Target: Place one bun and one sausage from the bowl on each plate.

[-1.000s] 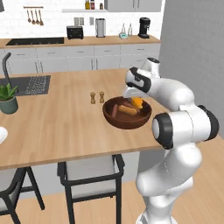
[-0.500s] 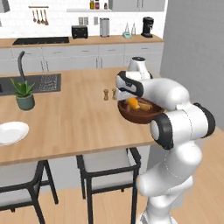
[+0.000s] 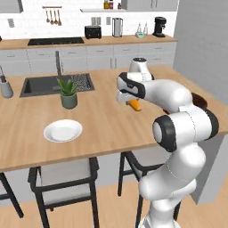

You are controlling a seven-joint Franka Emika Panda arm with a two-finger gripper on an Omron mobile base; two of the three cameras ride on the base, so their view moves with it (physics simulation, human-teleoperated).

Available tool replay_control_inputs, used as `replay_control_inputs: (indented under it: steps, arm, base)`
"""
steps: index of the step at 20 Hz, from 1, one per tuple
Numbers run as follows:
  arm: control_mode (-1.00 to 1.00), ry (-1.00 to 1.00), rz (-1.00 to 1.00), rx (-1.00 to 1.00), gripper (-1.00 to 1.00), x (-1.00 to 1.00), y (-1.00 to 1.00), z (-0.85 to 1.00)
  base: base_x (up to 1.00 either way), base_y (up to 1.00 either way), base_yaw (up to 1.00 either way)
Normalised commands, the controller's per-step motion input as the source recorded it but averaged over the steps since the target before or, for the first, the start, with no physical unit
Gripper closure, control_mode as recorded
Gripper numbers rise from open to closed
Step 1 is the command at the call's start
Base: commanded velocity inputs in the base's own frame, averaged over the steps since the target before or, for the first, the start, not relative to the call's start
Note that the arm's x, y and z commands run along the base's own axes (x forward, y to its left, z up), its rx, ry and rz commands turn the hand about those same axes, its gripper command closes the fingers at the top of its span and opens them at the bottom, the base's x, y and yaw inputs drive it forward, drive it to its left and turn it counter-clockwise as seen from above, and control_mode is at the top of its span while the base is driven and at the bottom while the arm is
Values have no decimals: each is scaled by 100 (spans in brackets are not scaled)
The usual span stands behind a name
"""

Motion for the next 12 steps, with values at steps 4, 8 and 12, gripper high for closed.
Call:
replay_control_inputs:
  steps: [4, 8, 12]
  arm:
    - [100, 0, 0, 0, 100, 0, 0, 0]
    - [100, 0, 0, 0, 100, 0, 0, 0]
    - [100, 0, 0, 0, 100, 0, 0, 0]
  base:
    - [0, 92, -4]
    - [0, 89, -2]
    - [1, 83, 0]
